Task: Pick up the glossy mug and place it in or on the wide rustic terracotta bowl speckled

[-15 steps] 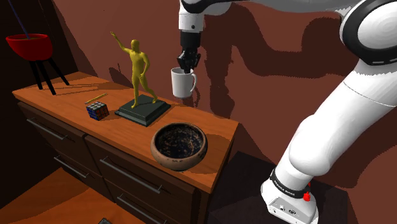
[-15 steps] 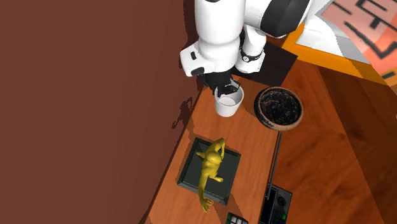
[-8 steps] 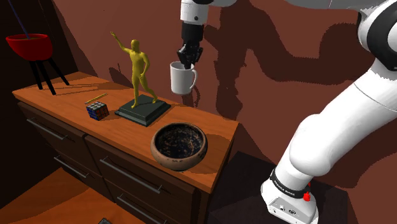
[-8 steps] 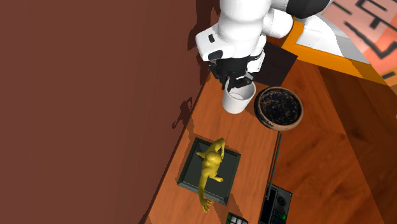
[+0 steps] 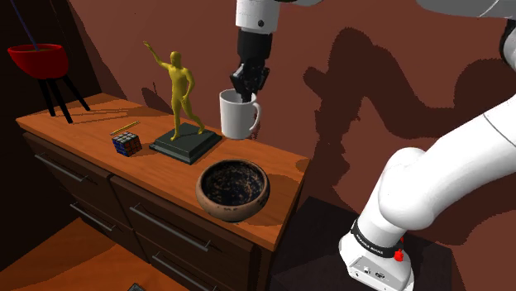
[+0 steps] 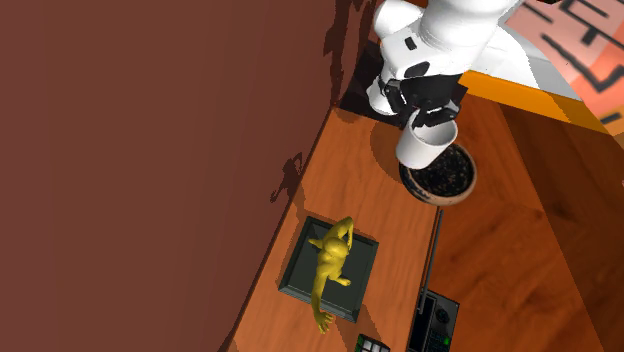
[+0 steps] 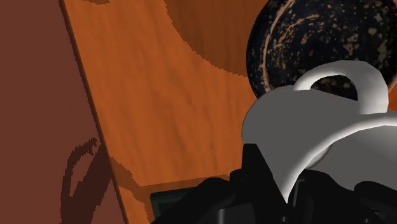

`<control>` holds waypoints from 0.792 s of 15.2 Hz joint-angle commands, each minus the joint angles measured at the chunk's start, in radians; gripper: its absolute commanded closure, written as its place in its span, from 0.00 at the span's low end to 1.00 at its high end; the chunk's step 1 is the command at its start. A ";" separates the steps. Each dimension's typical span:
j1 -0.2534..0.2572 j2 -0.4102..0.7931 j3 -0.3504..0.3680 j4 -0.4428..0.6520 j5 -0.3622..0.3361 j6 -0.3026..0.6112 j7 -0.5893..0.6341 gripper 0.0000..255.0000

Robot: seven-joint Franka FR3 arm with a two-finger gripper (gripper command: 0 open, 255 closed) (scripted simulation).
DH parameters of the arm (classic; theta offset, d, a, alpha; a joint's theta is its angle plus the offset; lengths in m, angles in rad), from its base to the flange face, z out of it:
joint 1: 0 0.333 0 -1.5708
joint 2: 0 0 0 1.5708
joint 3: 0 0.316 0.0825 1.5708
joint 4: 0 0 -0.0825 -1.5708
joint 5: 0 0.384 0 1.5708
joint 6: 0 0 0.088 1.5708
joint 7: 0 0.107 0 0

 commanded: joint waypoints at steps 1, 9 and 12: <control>0.017 -0.036 0.029 -0.017 0.018 -0.014 0.043 1.00; 0.067 -0.132 0.111 -0.085 0.076 -0.026 0.154 1.00; 0.069 -0.141 0.115 -0.132 0.081 0.012 0.150 1.00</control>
